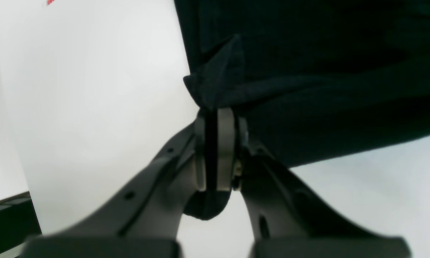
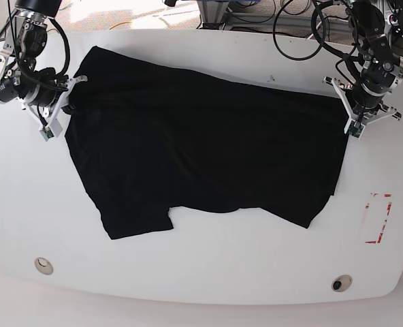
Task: Layout the t-shirt on the table in an organized manner, then fold the t-shirt properly
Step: 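Release the shirt edges and reposition both grippers along the hem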
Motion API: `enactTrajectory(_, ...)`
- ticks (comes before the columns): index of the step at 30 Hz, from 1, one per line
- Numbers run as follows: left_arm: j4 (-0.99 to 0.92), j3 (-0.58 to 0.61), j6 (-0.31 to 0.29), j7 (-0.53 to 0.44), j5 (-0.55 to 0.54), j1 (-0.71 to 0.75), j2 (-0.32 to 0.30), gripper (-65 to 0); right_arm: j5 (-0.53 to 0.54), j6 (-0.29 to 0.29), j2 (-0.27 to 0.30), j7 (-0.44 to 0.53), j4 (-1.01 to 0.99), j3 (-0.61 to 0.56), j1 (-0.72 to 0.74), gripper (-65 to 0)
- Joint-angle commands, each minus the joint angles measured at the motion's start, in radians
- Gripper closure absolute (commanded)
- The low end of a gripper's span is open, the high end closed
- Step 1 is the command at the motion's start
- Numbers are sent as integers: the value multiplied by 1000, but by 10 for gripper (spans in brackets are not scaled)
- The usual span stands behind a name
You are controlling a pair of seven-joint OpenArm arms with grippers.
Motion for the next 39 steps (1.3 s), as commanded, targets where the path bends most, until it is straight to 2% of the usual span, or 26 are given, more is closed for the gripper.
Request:
enactTrajectory(1,-11,-5,7,-18,-4,-44,-9,-1,0,-1,22,9,-34,9,9,0)
enactTrajectory(7,-58,-8,7,25,-4,-102,-12,-1,0,-1,37,9,-98,8,29,0)
enactTrajectory(16,-164,-8,7,31,-4,-171,-13,-4,0,-1,40,9,-184,6,50,-8)
enactTrajectory(18,-186,-8,7,31,-4,-182,-13,-4,0,-1,42,9,-202,6,55,-43)
enactTrajectory(21,-213,-7,7,31,-4,-193,-13,-10,0,-1,42,9,-210,8,56,-151)
enactTrajectory(24,-223,-7,7,31,-4,-197,-15,-81,0,-1,42,9,-210,11,56,-284)
enactTrajectory(27,-221,-5,7,32,-4,-196,-15,-246,7,3,42,9,-199,14,56,-403)
enactTrajectory(30,-216,-5,7,32,-4,-193,-15,-401,11,6,42,9,-141,17,50,-466)
enactTrajectory(32,-213,-5,7,32,-4,-191,-15,-478,35,6,42,9,-90,17,33,-477)
enactTrajectory(34,-201,-7,7,32,-4,-191,-15,-497,84,6,42,9,-41,28,-2,-477)
enactTrajectory(39,-183,-7,7,32,-4,-191,-15,-451,268,6,26,9,26,109,-97,-479)
